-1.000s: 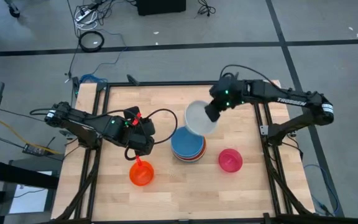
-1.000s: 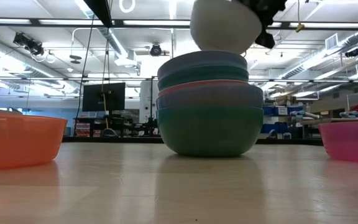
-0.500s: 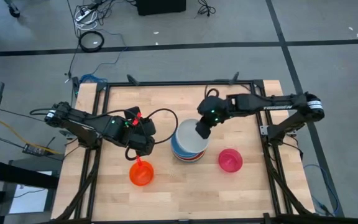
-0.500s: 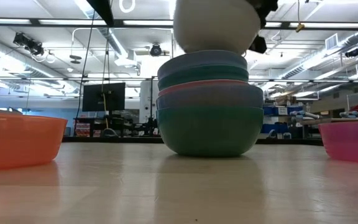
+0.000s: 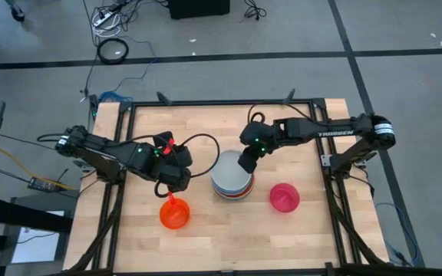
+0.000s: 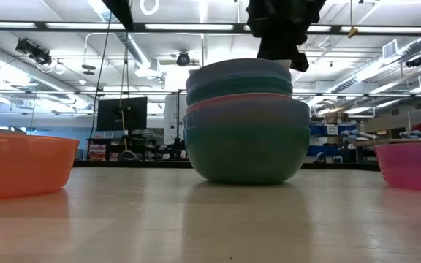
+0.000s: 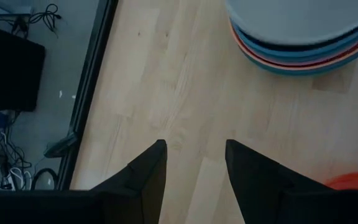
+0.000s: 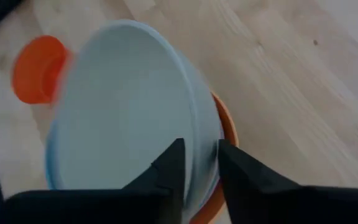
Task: Nest bowls inside each other
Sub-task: Stack the white bowl on top of the blue bowl
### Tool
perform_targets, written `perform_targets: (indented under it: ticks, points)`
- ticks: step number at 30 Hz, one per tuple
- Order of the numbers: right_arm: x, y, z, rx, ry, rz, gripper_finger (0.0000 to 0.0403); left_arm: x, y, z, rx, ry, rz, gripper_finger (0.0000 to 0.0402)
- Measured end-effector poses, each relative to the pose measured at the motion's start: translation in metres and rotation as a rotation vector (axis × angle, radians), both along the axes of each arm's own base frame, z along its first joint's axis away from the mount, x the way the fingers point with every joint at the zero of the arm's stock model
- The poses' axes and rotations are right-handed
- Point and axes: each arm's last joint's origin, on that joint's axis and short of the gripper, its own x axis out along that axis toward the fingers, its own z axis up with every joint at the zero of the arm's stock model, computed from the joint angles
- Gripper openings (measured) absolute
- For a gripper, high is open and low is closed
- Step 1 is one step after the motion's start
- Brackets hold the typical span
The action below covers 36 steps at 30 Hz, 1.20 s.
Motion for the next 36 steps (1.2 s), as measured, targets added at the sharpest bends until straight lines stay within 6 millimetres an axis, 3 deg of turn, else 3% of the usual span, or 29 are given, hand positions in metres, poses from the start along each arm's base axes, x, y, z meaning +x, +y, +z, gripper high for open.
perform_targets:
  ticks: [5,10,21,36]
  points:
    - [-0.006,0.000,0.008,0.015,-0.025,-0.022,0.0133,0.000,0.000,0.000,-0.008,0.005,-0.002,0.0172]
    - [-0.012,0.005,0.018,-0.044,-0.058,-0.043,0.0153,-0.003,-0.008,-0.008,-0.086,0.055,-0.032,0.0172]
    - [-0.011,-0.007,0.026,-0.130,-0.133,-0.058,0.0124,-0.013,-0.018,-0.041,-0.087,0.138,0.032,0.0172]
    - [-0.011,0.005,0.025,-0.086,-0.128,-0.038,0.0115,-0.012,-0.019,-0.043,-0.092,0.118,0.043,0.0172]
